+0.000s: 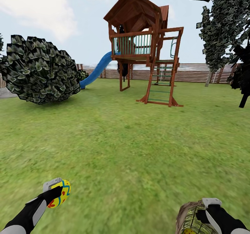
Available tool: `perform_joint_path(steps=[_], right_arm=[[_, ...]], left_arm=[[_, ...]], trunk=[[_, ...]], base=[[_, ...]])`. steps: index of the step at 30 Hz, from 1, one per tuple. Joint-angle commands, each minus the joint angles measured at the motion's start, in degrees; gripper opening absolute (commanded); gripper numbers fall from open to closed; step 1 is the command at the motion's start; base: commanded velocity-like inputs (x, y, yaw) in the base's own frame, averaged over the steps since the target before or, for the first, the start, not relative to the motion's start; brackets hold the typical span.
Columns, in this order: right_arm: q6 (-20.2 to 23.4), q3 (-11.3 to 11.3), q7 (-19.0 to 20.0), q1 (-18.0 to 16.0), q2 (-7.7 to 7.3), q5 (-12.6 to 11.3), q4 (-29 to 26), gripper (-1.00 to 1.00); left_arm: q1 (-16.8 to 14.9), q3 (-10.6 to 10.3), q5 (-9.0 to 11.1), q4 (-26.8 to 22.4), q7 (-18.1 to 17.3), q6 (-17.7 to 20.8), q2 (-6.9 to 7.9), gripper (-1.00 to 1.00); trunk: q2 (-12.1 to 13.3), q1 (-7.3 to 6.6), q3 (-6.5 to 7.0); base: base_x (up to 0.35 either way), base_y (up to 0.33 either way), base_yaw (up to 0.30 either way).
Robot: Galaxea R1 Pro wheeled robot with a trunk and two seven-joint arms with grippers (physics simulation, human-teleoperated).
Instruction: Take the three Easter eggs out of the wicker basket on the lawn in the garden, then place them on the lawn next to a single tree (choose any tree) so that all three eggs are next to the same tree and none are left in the basket.
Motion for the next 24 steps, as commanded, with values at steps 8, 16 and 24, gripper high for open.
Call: perform_joint_path(steps=[8, 16, 24], right_arm=[[0.25, 0.33, -0.26, -0.01, -0.05, -0.56, -0.31, 1.00], [0.26, 0.38, -0.25, -0.01, -0.05, -0.56, -0.35, 1.00], [0.26, 0.44, -0.26, -0.01, -0.05, -0.56, -0.33, 1.00]], left_arm=[[-0.03, 0.33, 0.40, -0.14, -0.37, 0.44, -0.03, -1.00], [-0.02, 0.31, 0.40, -0.41, -0.37, 0.44, -0.03, -1.00], [-0.04, 0.24, 0.37, -0.84, -0.37, 0.40, -1.05, -1.00]], trunk=[[-3.24, 1.75, -1.50], [-6.45, 3.51, -2.93], [-9.66, 5.27, -4.37]], base=[[0.000, 0.000, 0.000], [0.000, 0.000, 0.000], [0.000, 0.000, 0.000]])
